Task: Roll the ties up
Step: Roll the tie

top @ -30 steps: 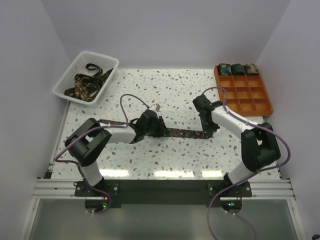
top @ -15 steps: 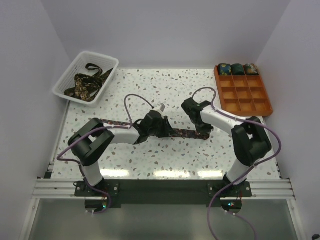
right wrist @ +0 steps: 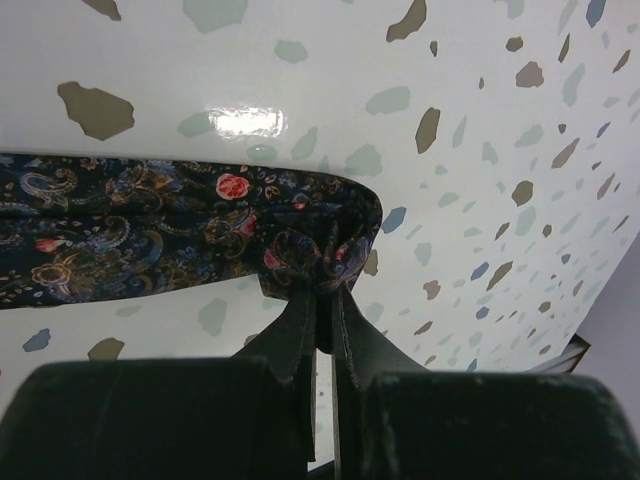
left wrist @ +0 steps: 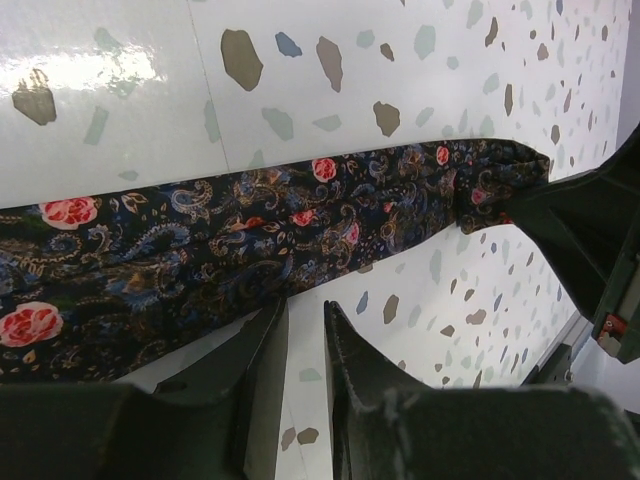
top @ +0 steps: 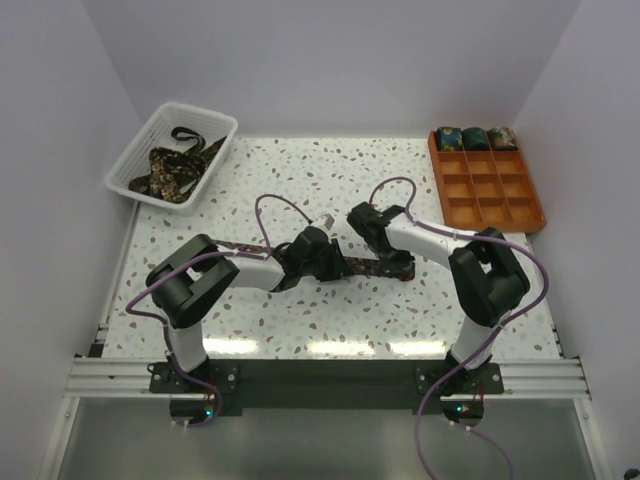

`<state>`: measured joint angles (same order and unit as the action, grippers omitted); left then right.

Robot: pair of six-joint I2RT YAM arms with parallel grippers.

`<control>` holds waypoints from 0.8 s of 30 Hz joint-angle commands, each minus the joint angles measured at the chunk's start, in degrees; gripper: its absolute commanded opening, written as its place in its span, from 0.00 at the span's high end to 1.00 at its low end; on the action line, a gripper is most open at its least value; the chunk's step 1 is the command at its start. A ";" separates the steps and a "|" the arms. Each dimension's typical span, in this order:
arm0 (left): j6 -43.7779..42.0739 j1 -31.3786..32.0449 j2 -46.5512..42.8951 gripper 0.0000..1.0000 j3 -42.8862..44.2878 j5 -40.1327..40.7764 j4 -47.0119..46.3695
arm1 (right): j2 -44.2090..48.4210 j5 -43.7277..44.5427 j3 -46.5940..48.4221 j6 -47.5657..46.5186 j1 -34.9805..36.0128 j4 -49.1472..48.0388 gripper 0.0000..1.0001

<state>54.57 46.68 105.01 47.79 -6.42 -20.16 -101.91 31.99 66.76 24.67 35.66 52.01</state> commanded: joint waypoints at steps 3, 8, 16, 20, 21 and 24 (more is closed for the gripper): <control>0.89 0.61 0.90 0.74 1.69 0.26 -3.13 | -0.31 0.01 2.85 3.11 0.55 -0.59 1.00; 0.81 0.78 0.98 0.75 1.87 0.44 -2.78 | 0.30 1.58 3.02 3.46 0.81 -0.15 1.00; 1.42 0.70 0.90 0.76 1.34 1.67 -1.98 | -0.13 12.57 3.46 2.76 0.73 5.03 1.00; 1.24 0.70 0.02 0.75 1.17 1.23 -2.42 | -2.50 16.08 4.78 3.11 0.64 6.52 1.00; 1.24 0.70 -0.24 0.74 0.90 1.32 -2.60 | -2.94 16.26 4.95 3.11 0.73 6.61 1.00; 1.24 0.70 -0.86 0.73 0.73 1.58 -2.86 | -4.52 15.91 5.22 3.11 0.73 6.09 1.00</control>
<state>55.13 47.05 105.45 47.79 -5.74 -20.32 -104.95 44.21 70.24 26.17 36.12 56.58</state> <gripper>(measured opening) 0.264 0.045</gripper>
